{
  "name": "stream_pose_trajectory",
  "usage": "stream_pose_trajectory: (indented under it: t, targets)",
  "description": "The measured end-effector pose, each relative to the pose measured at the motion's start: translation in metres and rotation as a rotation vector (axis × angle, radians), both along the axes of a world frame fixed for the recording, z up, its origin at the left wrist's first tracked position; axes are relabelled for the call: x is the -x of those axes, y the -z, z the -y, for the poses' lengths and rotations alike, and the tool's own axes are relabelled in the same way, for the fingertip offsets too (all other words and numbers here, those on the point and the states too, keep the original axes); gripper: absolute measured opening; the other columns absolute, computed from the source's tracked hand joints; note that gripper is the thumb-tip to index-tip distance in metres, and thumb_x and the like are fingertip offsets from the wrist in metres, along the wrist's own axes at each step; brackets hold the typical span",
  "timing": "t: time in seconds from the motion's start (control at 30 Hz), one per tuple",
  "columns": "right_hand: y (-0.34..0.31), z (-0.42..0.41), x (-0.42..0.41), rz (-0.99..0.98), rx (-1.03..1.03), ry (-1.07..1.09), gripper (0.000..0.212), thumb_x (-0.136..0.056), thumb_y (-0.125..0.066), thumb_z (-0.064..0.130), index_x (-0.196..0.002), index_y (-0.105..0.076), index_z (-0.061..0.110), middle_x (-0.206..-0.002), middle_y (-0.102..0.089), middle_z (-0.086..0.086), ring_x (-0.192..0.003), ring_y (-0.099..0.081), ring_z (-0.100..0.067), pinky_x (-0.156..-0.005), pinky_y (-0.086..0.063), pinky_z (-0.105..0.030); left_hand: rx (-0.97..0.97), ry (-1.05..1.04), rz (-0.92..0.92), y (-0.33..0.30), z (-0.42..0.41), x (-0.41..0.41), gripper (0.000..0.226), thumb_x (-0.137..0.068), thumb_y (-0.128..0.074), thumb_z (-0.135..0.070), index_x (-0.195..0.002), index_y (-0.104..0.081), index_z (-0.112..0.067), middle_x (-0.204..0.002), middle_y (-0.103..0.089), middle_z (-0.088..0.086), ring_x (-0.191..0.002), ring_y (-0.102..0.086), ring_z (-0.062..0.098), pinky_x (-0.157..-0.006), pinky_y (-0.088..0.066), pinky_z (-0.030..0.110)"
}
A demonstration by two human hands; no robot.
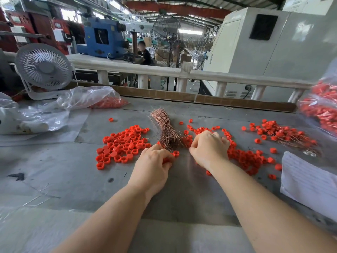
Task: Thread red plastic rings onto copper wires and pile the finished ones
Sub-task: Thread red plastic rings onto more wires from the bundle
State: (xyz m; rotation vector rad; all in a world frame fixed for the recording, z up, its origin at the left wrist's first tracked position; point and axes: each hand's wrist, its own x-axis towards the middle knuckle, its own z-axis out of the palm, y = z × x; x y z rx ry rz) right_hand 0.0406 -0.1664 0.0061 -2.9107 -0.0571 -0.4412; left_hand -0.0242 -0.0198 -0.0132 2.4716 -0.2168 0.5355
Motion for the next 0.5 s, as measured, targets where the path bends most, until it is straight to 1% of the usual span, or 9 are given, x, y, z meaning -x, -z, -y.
stream_pose_trajectory:
  t: [0.07, 0.13, 0.2, 0.27, 0.33, 0.43, 0.5]
  targets:
    - [-0.004, 0.001, 0.005, 0.001, -0.004, -0.019, 0.012, -0.084, -0.059, 0.025, -0.072, -0.063, 0.026, -0.102, -0.061, 0.004, -0.113, -0.045, -0.022, -0.101, -0.027, -0.04, -0.006, 0.002, 0.001, 0.0, 0.0, 0.0, 0.017, -0.087, -0.06, -0.014, -0.097, -0.071, -0.022, -0.093, -0.046, -0.014, -0.101, -0.049, 0.017, -0.082, -0.029, 0.015]
    - [-0.007, 0.004, 0.011, 0.007, -0.01, -0.035, 0.017, -0.084, -0.06, 0.024, -0.068, -0.058, 0.029, -0.103, -0.06, 0.005, -0.113, -0.045, -0.022, -0.101, -0.027, -0.04, -0.004, 0.001, -0.003, 0.0, 0.0, 0.0, 0.017, -0.087, -0.06, -0.014, -0.098, -0.071, -0.022, -0.094, -0.047, -0.013, -0.101, -0.049, 0.018, -0.083, -0.031, 0.017]
    - [-0.011, 0.008, 0.017, 0.019, -0.039, -0.048, 0.022, -0.084, -0.06, 0.024, -0.064, -0.054, 0.03, -0.101, -0.059, 0.006, -0.111, -0.045, -0.021, -0.1, -0.027, -0.039, -0.002, -0.002, -0.006, 0.0, 0.0, 0.0, 0.017, -0.087, -0.06, -0.014, -0.099, -0.071, -0.022, -0.097, -0.051, -0.011, -0.102, -0.049, 0.018, -0.085, -0.033, 0.019]
    - [-0.014, 0.012, 0.024, 0.023, -0.076, -0.056, 0.027, -0.083, -0.061, 0.024, -0.059, -0.05, 0.03, -0.097, -0.058, 0.008, -0.108, -0.045, -0.021, -0.098, -0.028, -0.039, -0.007, 0.0, 0.0, 0.0, 0.0, 0.001, 0.017, -0.087, -0.06, -0.014, -0.099, -0.071, -0.022, -0.098, -0.052, -0.01, -0.102, -0.049, 0.018, -0.084, -0.031, 0.017]
    - [-0.016, 0.015, 0.031, 0.011, -0.134, -0.053, 0.028, -0.081, -0.063, 0.026, -0.056, -0.05, 0.031, -0.092, -0.058, 0.008, -0.105, -0.045, -0.022, -0.095, -0.03, -0.038, -0.013, 0.005, 0.006, 0.0, -0.001, 0.002, 0.017, -0.087, -0.061, -0.014, -0.098, -0.071, -0.021, -0.101, -0.054, -0.008, -0.102, -0.049, 0.019, -0.081, -0.029, 0.016]
    - [-0.014, 0.017, 0.039, 0.004, -0.242, -0.034, 0.027, -0.079, -0.063, 0.024, -0.055, -0.053, 0.029, -0.087, -0.061, 0.007, -0.103, -0.046, -0.021, -0.089, -0.032, -0.035, -0.019, 0.007, 0.008, -0.001, 0.0, 0.003, 0.016, -0.087, -0.061, -0.013, -0.098, -0.072, -0.02, -0.106, -0.058, -0.004, -0.102, -0.05, 0.02, -0.083, -0.029, 0.017]
    - [-0.01, 0.018, 0.043, 0.026, -0.286, -0.035, 0.025, -0.08, -0.062, 0.023, -0.056, -0.054, 0.028, -0.091, -0.062, 0.008, -0.103, -0.046, -0.02, -0.09, -0.031, -0.034, -0.019, 0.005, 0.006, -0.001, 0.001, 0.004, 0.016, -0.088, -0.061, -0.013, -0.098, -0.072, -0.019, -0.106, -0.058, -0.003, -0.102, -0.05, 0.02, -0.085, -0.031, 0.018]
